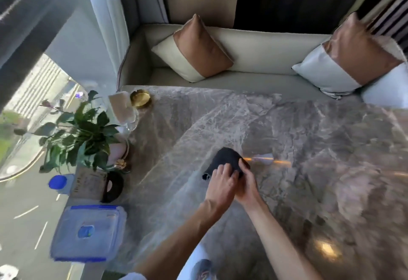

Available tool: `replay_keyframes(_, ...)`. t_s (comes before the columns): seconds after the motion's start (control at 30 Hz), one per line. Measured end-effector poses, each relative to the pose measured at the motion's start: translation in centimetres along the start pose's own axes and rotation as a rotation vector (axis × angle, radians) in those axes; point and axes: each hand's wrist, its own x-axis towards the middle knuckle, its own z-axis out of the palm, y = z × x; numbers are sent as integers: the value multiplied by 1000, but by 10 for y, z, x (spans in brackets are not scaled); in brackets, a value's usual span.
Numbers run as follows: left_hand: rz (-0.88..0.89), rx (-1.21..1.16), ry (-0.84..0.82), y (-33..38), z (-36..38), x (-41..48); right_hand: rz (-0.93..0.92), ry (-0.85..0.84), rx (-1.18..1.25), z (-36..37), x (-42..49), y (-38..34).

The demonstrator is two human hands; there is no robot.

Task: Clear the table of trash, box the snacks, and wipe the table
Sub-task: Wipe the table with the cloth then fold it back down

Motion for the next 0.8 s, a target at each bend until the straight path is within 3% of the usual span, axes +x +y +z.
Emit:
replay_keyframes(0.07,9,-30,43,36,12,3,-11,-4,-7,-26,-17,-20)
replay_keyframes(0.23,-3,-358,59,98,41,5,2,82,-69,-89,-55,-75)
replay_keyframes(0.33,-269,-474,105,95,70,8,-35,140,-60,-120,-67,-124)
replay_keyframes(0.43,-628,-385,-4,66,105,8,-148,235,-177,-140,-64,-182)
replay_keyframes(0.53,-756,-239,-31,29,135,6,-344,374,-448,-154,-48,-233)
replay_keyframes(0.63,-817,-172,-1,-3,160,8,-476,531,-913,-167,-26,-268)
replay_keyframes(0.73,-839,-151,41,-19,178,13,-448,612,-1439,-186,7,-270)
replay_keyframes(0.8,-844,-138,65,-22,187,15,-340,635,-1490,-193,27,-252)
